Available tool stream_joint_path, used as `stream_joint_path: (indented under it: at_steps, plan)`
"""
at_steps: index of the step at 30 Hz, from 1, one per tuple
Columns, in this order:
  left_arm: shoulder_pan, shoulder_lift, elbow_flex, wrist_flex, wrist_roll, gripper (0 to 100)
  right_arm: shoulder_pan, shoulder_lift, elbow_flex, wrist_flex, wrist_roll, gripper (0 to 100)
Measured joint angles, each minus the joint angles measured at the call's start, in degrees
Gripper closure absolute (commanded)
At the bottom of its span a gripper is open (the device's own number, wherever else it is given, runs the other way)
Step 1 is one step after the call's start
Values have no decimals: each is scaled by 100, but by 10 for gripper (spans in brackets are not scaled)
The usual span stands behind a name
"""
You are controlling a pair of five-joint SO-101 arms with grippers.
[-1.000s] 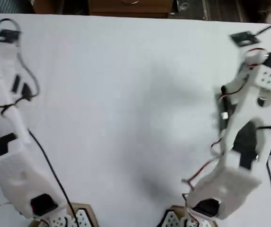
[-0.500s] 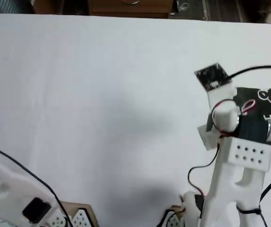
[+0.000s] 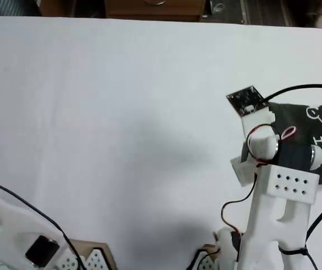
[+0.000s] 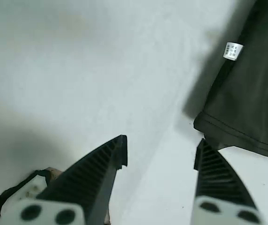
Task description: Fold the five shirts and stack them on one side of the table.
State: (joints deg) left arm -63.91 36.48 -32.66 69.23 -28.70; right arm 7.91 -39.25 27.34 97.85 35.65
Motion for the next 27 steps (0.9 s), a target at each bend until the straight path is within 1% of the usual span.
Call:
stream_joint_path:
  at_steps: [4,6,9,12,19,24,27]
  plan:
    - [0,413,-9,475,18,771,0,0,0,0,0,760]
    - [9,501,-9,580,26,771,0,0,0,-35,9,761]
    - [53,536,-18,677,26,771,0,0,0,-211,193,761]
    - [193,536,-44,967,44,771,0,0,0,-281,308,761]
    - [334,527,-1187,2154,185,771,0,0,0,-413,308,761]
    - [290,527,-1829,2418,185,771,0,0,0,-484,308,761]
    - [-62,527,-2347,2549,220,771,0,0,0,-484,308,761]
